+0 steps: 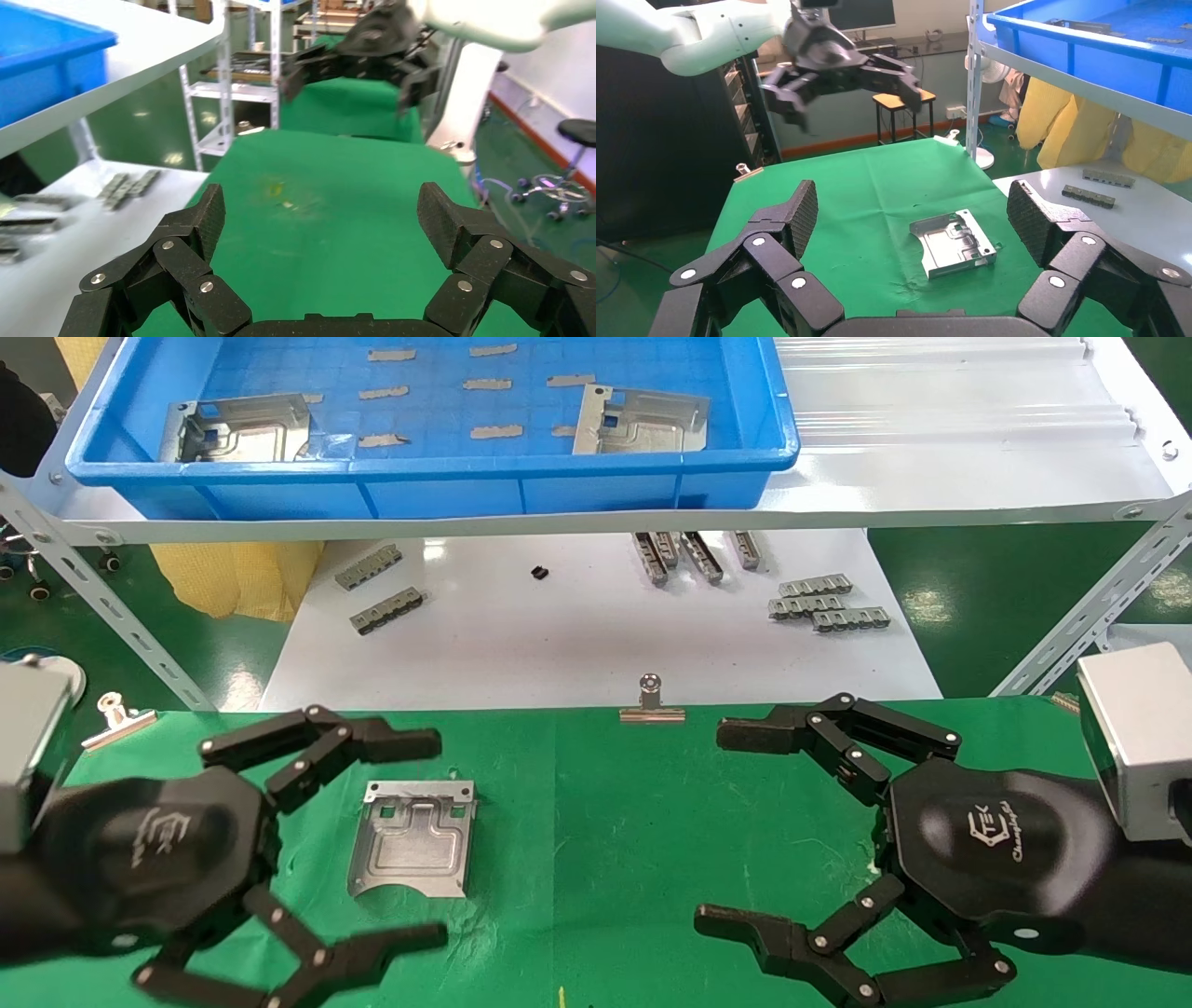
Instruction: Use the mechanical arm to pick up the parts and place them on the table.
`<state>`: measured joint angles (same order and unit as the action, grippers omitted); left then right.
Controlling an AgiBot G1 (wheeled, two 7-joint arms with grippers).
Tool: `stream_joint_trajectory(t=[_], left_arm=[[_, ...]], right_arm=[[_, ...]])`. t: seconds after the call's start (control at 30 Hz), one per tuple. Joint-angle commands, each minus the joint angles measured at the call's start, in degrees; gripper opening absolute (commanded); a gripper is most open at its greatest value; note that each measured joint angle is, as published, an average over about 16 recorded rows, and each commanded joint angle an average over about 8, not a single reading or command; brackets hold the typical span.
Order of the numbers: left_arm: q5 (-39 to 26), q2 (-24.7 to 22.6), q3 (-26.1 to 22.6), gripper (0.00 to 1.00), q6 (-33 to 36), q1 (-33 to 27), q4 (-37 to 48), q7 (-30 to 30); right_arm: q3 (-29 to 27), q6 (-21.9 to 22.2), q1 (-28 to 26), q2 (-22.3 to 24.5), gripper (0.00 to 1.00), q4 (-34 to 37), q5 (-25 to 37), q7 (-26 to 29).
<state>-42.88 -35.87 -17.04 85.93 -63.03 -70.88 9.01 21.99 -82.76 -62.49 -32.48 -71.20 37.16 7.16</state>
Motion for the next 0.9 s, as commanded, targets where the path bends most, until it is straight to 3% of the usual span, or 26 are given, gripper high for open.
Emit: stream_joint_trajectory(t=[0.03,0.9], left_arm=[[0.94,0.76,0.92,1.00,-0.18,1.33,-2.48,1.51],[1.15,0.92,1.12,1.00,-0.30,1.60,-2.90,1.76]], right_arm=[[0.00,0.00,0.00,0.00,1.00,0.00,0.00,0.00],[-0.01,0.01,0.01,0.01,1.00,0.01,-0.01,0.00]])
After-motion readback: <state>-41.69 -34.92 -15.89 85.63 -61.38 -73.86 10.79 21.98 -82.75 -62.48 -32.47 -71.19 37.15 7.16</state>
